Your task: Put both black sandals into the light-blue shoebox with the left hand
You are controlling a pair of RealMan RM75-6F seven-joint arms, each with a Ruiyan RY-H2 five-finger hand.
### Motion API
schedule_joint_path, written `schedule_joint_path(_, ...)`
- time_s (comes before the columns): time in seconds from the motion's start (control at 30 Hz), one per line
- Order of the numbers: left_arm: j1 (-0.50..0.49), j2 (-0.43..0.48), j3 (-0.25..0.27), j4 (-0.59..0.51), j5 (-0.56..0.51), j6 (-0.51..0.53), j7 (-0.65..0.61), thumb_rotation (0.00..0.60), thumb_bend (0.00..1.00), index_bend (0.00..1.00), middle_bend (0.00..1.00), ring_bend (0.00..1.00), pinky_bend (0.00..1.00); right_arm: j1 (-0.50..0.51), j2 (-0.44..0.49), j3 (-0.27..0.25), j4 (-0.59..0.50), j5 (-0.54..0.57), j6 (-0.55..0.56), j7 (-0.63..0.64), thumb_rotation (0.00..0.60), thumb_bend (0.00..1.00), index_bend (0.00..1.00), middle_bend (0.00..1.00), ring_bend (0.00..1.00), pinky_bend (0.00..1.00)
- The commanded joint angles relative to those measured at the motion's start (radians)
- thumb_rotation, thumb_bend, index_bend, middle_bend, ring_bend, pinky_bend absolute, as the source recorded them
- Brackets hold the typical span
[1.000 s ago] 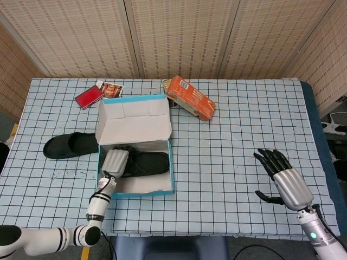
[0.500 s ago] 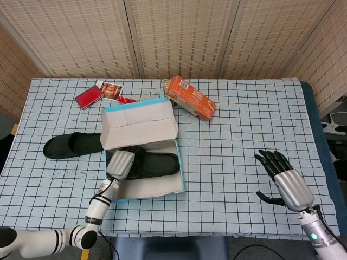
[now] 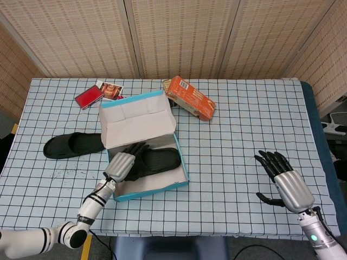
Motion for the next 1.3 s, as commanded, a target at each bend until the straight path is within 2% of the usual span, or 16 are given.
schedule_joint_path(0.03,0.019,0.026,-0.009,-0.037,0.065,0.047,-0.051,0.6,0.4,0.0,0.0,0.0,0.19,0.001,-0.002,0.0,0.002,0.002,-0.003,0.001,0.538,0.12,0.0,0.0,0.0,0.0)
schedule_joint_path(0.23,0.07,0.126,-0.036,-0.127,0.164,0.158,-0.151,0.6,0.4,0.0,0.0,0.0,0.19,0.002,-0.007,-0.001,0.01,0.0,-0.005,0.008,0.538,0.12,0.0,0.0,0.0,0.0)
schedule_joint_path(0.43,0.131,0.244,-0.054,-0.122,0.103,0.182,-0.176,0.6,0.39,0.0,0.0,0.0,0.17,-0.002,0.008,0.003,-0.001,-0.017,0.017,0.006,0.539,0.12,0.0,0.0,0.0,0.0)
schedule_joint_path(0.57,0.142,0.276,-0.017,-0.044,0.059,0.099,-0.183,0.6,0.39,0.0,0.0,0.0,0.13,0.001,0.028,0.015,-0.029,-0.028,0.033,-0.006,0.538,0.12,0.0,0.0,0.0,0.0)
schedule_joint_path(0.7,0.144,0.26,-0.002,0.088,0.006,0.024,-0.191,0.6,0.38,0.0,0.0,0.0,0.05,0.002,0.053,0.017,-0.069,-0.058,0.047,-0.023,0.538,0.12,0.0,0.0,0.0,0.0)
schedule_joint_path(0.9,0.135,0.24,0.026,0.231,-0.035,-0.084,-0.174,0.6,0.37,0.0,0.0,0.0,0.0,0.007,0.062,0.008,-0.1,-0.082,0.034,-0.038,0.538,0.12,0.0,0.0,0.0,0.0)
schedule_joint_path(1.13,0.124,0.242,0.038,0.314,-0.061,-0.186,-0.177,0.6,0.36,0.0,0.0,0.0,0.0,0.009,0.056,0.001,-0.107,-0.09,0.022,-0.049,0.537,0.12,0.0,0.0,0.0,0.0)
schedule_joint_path(1.3,0.112,0.209,0.025,0.403,-0.082,-0.221,-0.173,0.6,0.35,0.0,0.0,0.0,0.0,0.002,0.052,-0.01,-0.111,-0.1,0.021,-0.055,0.538,0.12,0.0,0.0,0.0,0.0)
